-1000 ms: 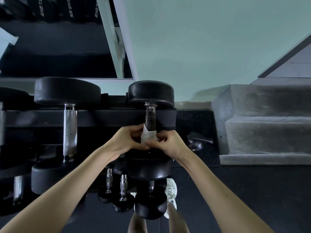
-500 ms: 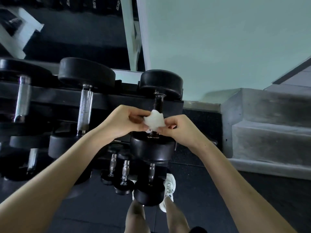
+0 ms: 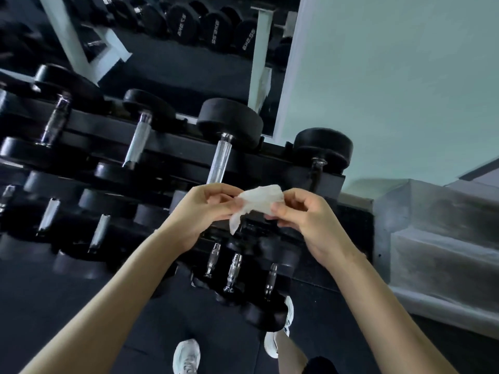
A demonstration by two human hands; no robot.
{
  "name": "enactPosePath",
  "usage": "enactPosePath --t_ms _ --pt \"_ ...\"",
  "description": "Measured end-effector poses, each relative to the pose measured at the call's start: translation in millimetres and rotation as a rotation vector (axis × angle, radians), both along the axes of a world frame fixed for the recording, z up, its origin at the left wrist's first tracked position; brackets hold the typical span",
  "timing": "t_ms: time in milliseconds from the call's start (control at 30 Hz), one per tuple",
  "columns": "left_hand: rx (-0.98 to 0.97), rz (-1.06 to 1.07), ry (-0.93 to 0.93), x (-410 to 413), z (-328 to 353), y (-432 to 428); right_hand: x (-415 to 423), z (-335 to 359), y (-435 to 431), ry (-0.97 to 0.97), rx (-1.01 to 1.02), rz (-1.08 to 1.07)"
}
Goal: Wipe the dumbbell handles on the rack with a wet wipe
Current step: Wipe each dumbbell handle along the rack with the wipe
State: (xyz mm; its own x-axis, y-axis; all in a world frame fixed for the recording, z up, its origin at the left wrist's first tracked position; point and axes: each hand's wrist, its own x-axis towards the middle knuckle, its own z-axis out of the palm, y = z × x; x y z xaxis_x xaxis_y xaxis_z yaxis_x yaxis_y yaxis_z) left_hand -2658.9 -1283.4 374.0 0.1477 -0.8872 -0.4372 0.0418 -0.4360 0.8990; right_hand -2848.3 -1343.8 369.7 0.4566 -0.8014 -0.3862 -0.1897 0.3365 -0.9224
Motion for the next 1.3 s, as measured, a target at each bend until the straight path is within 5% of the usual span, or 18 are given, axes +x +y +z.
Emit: enactPosePath --t_ms 367,900,1300 --pt "0.057 -0.137 0.061 9.6 -63.3 85.5 20.9 -54.1 136.0 -0.073 0.252 -0.524" --pt "0.229 -0.121 0.048 -91.9 -217.8 70.9 -72.4 -195.7 134.6 0.127 0.323 -0.562" --pt "-0.045 -0.208 -0.218 -109.1 -378.3 26.0 -97.0 -378.2 101.2 0.135 0.163 -0.609"
